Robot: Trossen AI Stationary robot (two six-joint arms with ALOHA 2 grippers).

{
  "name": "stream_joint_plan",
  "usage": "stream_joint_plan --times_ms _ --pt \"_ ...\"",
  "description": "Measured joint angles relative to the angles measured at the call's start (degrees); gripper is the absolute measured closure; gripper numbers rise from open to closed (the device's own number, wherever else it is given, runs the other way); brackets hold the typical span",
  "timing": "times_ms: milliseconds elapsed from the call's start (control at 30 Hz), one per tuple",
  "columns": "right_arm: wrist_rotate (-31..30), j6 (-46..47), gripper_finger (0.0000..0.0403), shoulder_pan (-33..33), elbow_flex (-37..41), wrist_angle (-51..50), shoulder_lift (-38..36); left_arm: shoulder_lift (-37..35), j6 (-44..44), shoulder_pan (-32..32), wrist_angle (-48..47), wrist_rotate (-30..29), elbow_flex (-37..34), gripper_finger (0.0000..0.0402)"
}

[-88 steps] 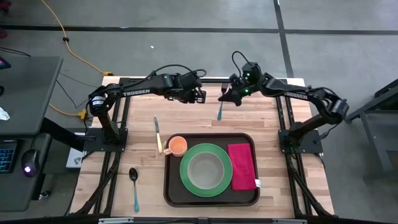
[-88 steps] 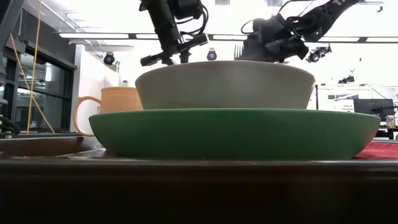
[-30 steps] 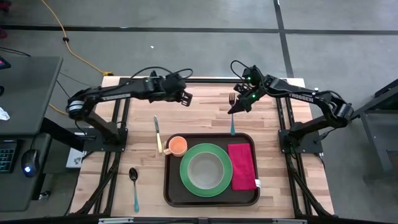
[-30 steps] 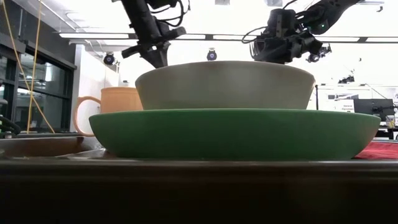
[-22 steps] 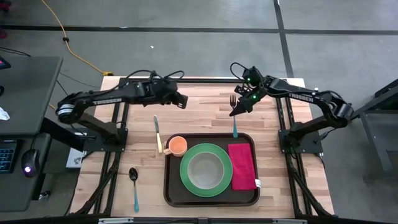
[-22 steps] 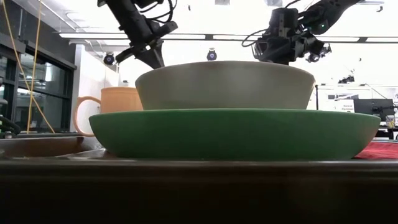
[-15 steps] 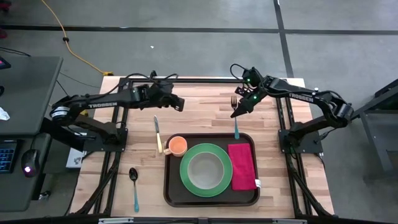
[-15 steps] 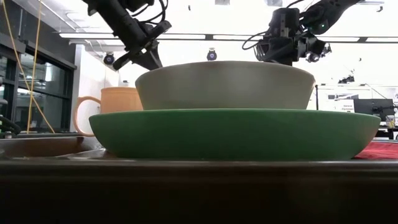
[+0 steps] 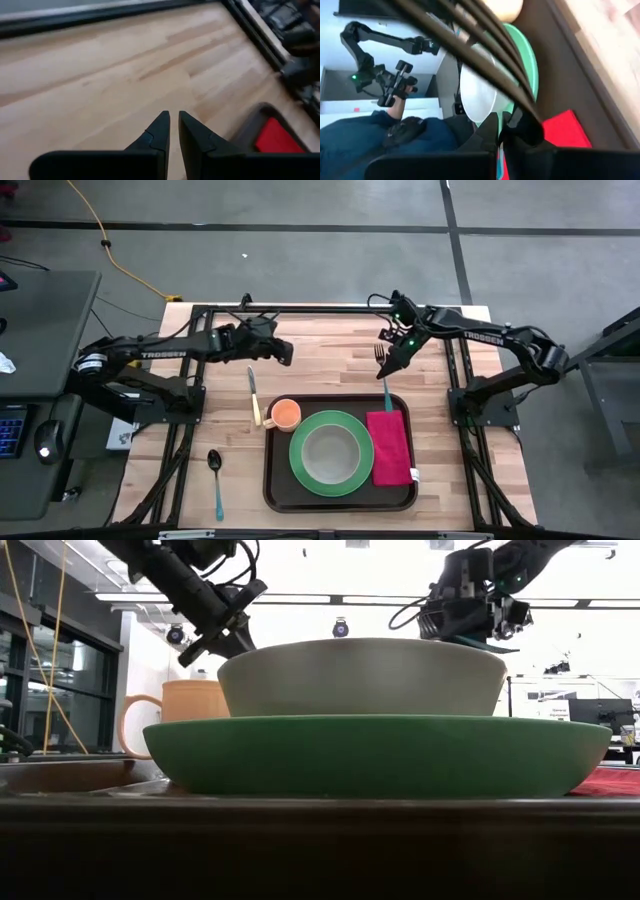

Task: Set up tray
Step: Put the blue fork on top of the red napkin on the black tray

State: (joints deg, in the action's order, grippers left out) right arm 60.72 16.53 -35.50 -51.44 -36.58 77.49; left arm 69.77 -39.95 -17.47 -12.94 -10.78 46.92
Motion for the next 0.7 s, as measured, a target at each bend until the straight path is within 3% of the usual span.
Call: stream_joint_plan --times_ms 167,400,700 --pt "-0.4 -0.1 0.0403 1.4 0.2 -2.0 0.0 0.0 0.7 0.0 6.6 2.9 -3.5 0.0335" --pt "-2.1 -0.5 0.0403 2.6 0.2 -4.5 0.0 0.0 0.7 2.2 7.7 2.5 -6.3 0.0335" --pt "-2.4 -0.1 0.0403 2.6 0.2 -8.8 0.0 -1.4 -0.8 4.5 15.7 1.7 -12.5 0.0335"
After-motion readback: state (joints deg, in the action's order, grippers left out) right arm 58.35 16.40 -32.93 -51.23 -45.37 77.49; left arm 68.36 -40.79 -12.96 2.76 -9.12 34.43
